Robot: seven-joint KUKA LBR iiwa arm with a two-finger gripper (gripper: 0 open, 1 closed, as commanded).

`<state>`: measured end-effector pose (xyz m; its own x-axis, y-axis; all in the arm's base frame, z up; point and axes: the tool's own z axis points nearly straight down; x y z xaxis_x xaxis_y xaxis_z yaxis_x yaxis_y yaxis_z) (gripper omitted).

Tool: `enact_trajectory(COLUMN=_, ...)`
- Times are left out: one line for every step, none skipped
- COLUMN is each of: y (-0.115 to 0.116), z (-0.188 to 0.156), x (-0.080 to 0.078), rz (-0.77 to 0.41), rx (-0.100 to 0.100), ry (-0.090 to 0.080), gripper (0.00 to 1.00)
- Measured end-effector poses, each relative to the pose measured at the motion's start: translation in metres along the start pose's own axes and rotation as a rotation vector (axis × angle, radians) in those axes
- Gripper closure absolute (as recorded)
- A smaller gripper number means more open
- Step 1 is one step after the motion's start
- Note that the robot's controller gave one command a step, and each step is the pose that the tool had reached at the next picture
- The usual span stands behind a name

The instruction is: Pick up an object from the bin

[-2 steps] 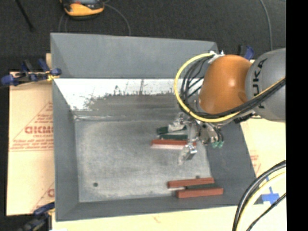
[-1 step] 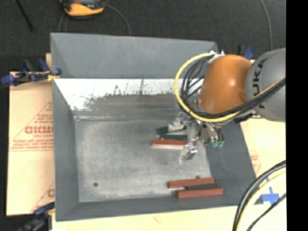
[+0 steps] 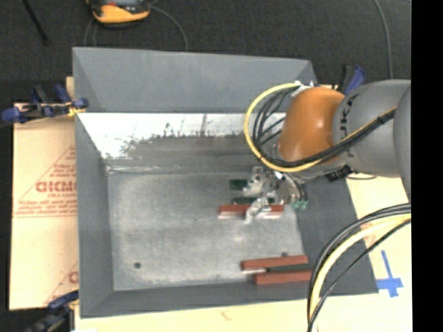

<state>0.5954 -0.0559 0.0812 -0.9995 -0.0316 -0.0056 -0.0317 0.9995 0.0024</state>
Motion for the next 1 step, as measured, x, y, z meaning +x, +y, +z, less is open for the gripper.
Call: enact_trajectory(y=0.0000, z=0.0000, x=0.0000, rz=0.000, rx=0.000, ry=0.000, gripper=1.00)
